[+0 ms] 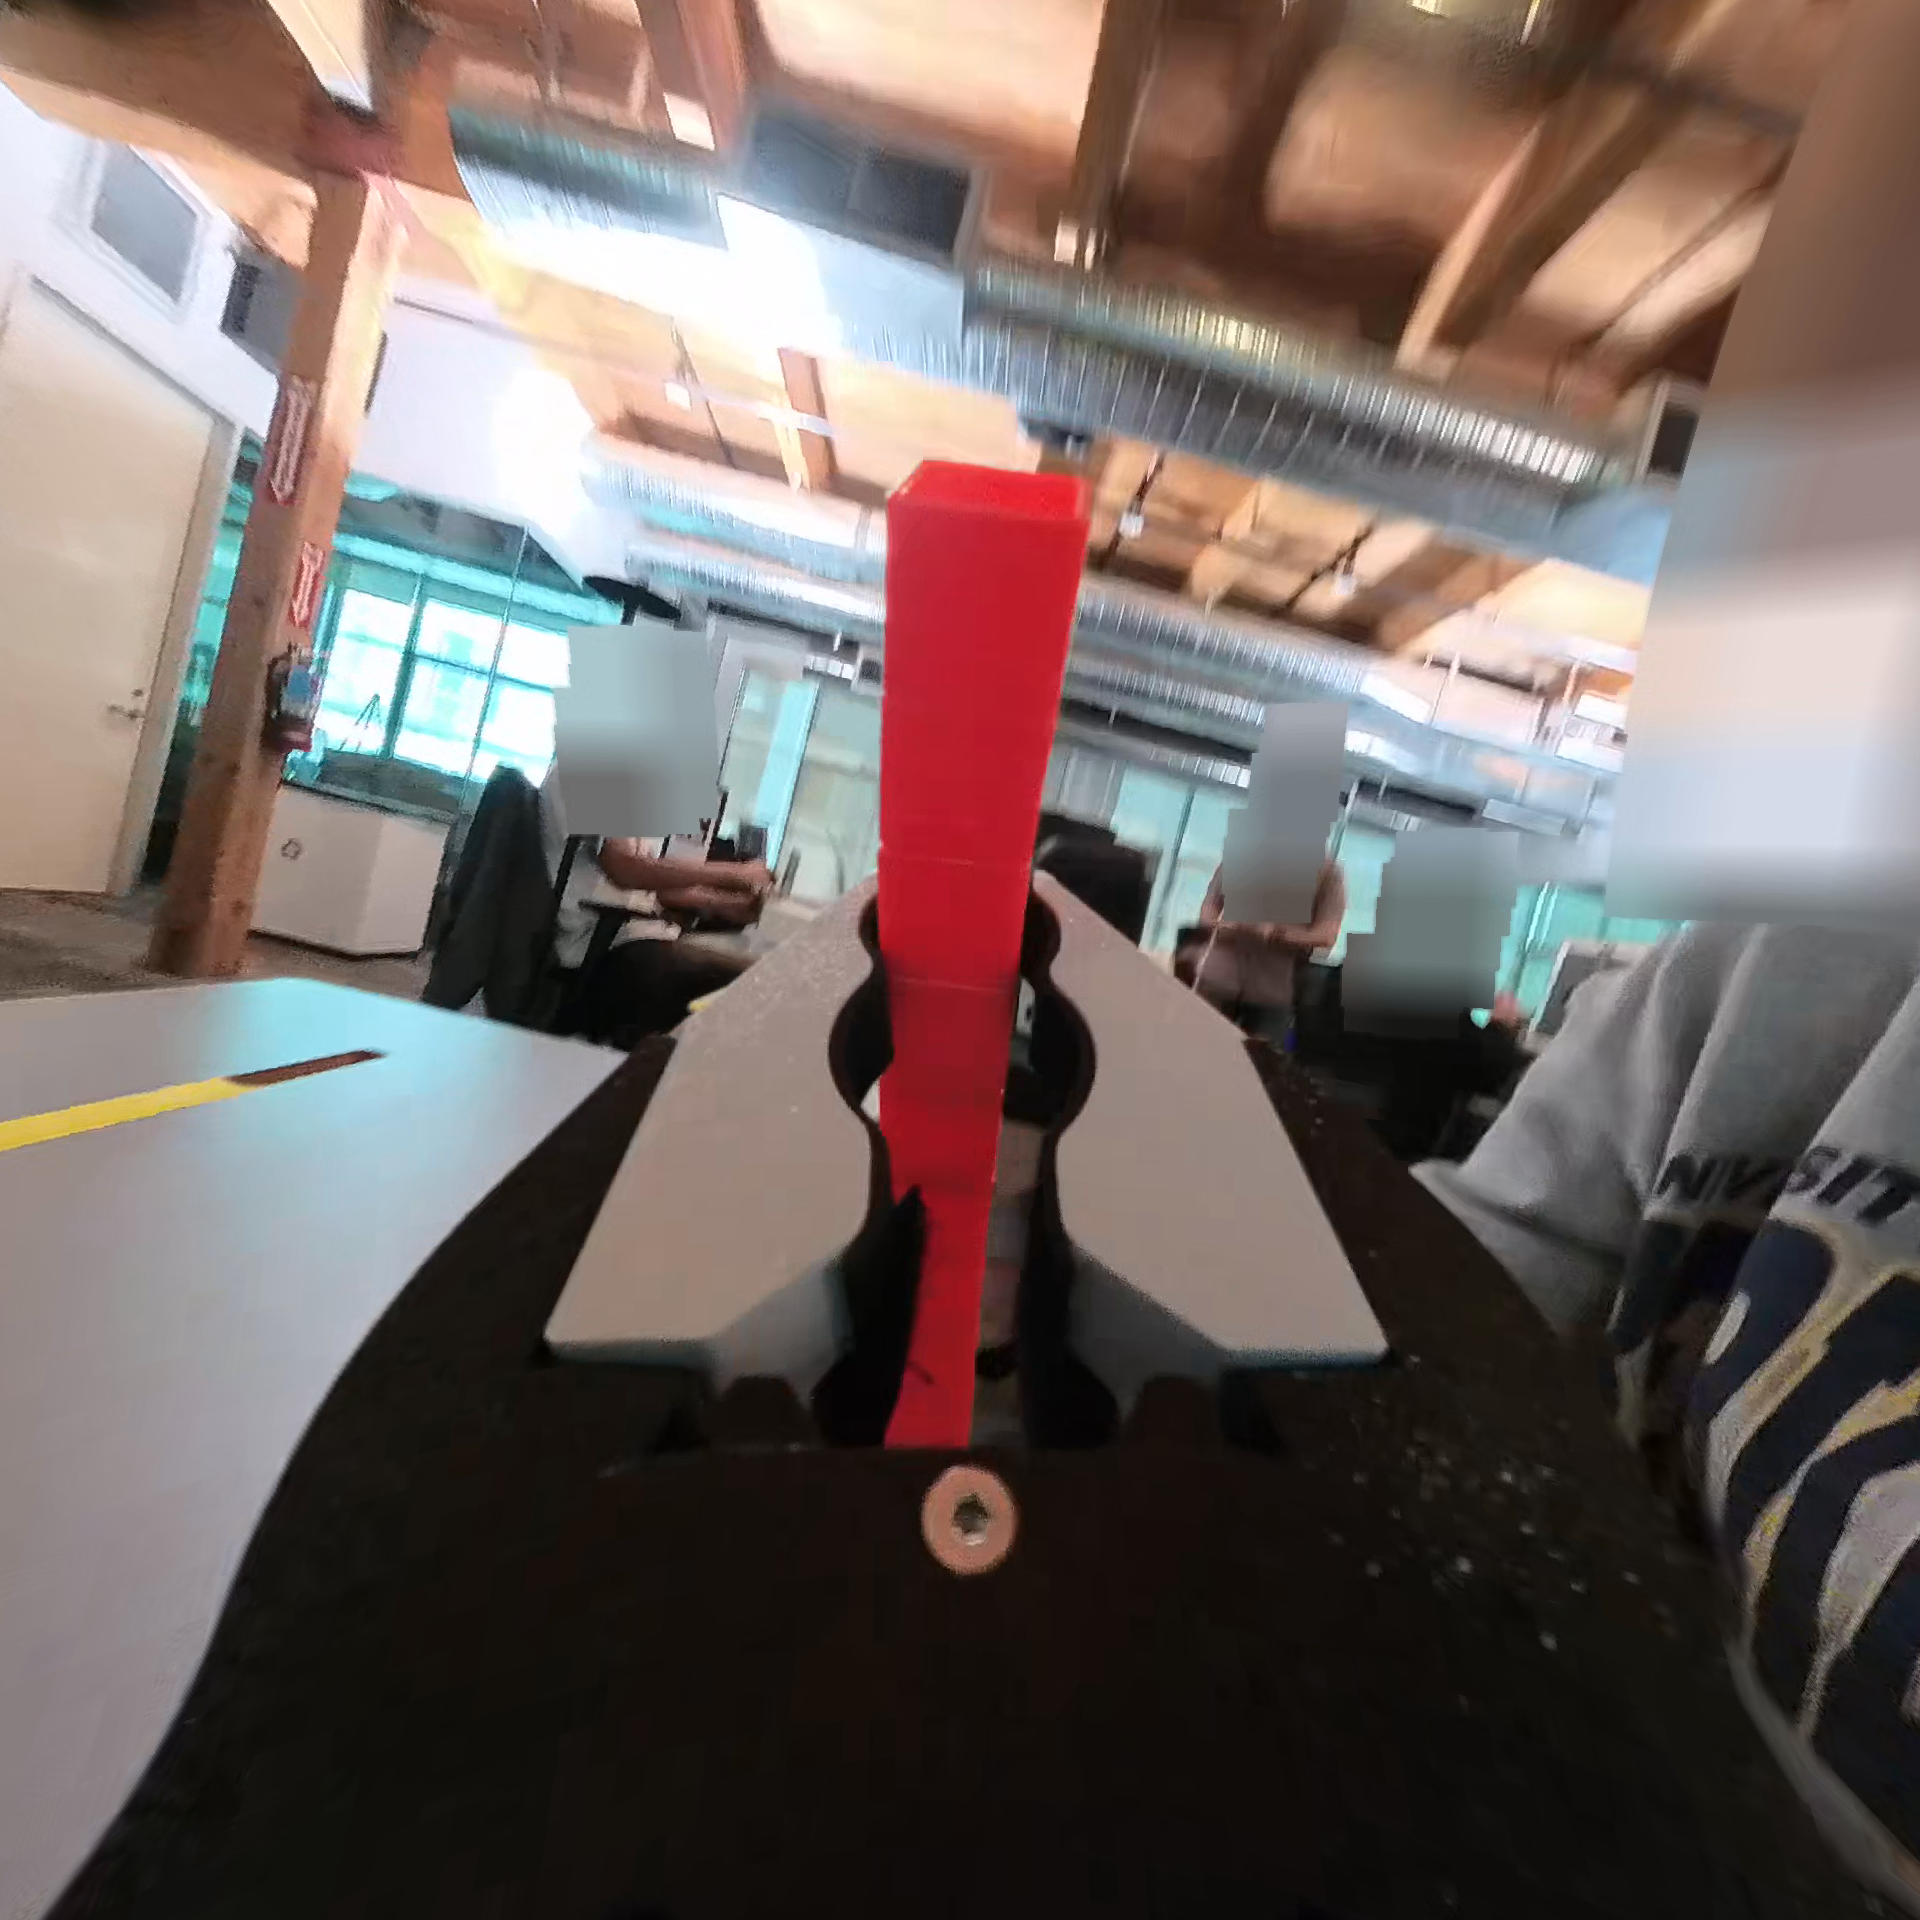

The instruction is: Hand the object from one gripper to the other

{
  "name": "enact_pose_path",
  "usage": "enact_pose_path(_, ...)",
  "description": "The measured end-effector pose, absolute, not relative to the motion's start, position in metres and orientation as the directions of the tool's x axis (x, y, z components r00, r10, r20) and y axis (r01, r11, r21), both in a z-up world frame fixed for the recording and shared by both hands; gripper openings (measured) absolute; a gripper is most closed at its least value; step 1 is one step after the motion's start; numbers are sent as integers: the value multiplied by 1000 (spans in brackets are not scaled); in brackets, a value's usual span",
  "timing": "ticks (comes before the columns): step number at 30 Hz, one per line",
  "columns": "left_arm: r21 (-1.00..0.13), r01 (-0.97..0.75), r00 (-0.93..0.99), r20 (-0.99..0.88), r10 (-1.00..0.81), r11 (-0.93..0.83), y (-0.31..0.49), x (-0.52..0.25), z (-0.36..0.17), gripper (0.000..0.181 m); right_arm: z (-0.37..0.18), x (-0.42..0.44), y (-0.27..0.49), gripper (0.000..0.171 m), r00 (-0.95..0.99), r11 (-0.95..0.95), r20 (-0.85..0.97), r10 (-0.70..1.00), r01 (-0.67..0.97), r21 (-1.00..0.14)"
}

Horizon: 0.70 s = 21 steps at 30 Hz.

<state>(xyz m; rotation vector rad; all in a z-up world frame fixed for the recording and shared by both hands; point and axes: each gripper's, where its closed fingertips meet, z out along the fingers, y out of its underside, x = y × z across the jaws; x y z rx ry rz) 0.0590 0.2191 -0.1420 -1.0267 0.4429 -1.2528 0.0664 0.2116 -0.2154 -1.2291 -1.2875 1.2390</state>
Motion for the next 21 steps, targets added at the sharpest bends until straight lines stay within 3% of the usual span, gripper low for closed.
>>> enact_pose_path(3,-900,437,341,166,-925,-1,215,81,-151,19,-219,63,195,54,-149,-60,-73,986,92,-994)
enact_pose_path(7,-940,341,327,119,-937,0,209,102,-158,20,-235,62,200,21,-101,67,49,994,181,-981)
enact_pose_path(10,-936,350,341,145,-929,-18,213,100,-157,24,-231,67,211,21,-39,155,150,988,184,-971)
enact_pose_path(11,-931,364,352,163,-922,-26,216,95,-158,32,-228,69,217,21,2,199,202,979,179,-964)
enact_pose_path(16,-913,409,565,252,-786,2,249,53,-164,121,-198,94,259,20,295,481,518,803,193,-855)
enact_pose_path(19,-946,307,755,174,-632,106,262,22,-170,137,-193,111,284,20,391,640,754,529,399,-656)
enact_pose_path(21,-975,103,885,-1,-466,197,266,2,-175,140,-200,118,297,20,338,670,881,330,574,-471)
